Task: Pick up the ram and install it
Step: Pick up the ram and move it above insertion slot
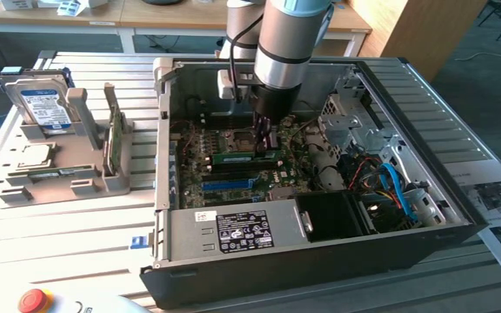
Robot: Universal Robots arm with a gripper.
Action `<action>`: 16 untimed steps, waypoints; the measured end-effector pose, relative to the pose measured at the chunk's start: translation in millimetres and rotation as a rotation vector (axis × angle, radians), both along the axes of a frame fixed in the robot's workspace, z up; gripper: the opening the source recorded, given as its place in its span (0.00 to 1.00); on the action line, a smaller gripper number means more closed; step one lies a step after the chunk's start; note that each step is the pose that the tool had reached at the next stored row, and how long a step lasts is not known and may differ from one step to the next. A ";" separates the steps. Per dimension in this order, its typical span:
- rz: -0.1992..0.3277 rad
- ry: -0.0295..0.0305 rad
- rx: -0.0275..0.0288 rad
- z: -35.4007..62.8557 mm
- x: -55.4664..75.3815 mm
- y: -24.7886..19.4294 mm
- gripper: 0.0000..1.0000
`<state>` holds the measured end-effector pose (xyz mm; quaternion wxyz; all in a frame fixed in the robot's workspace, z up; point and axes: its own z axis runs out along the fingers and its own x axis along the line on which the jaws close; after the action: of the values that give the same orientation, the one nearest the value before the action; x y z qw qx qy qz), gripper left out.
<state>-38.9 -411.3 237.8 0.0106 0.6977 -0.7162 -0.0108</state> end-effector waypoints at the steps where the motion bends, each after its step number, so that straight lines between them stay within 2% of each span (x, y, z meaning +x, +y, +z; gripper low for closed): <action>1: 0.000 -0.0001 0.0001 -0.4 0.0 0.0 0.12; 16: 0.000 0.0000 0.0000 -4.4 -1.5 -0.1 0.12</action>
<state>-40.4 -411.4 233.4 0.0106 0.6977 -0.7162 -0.0107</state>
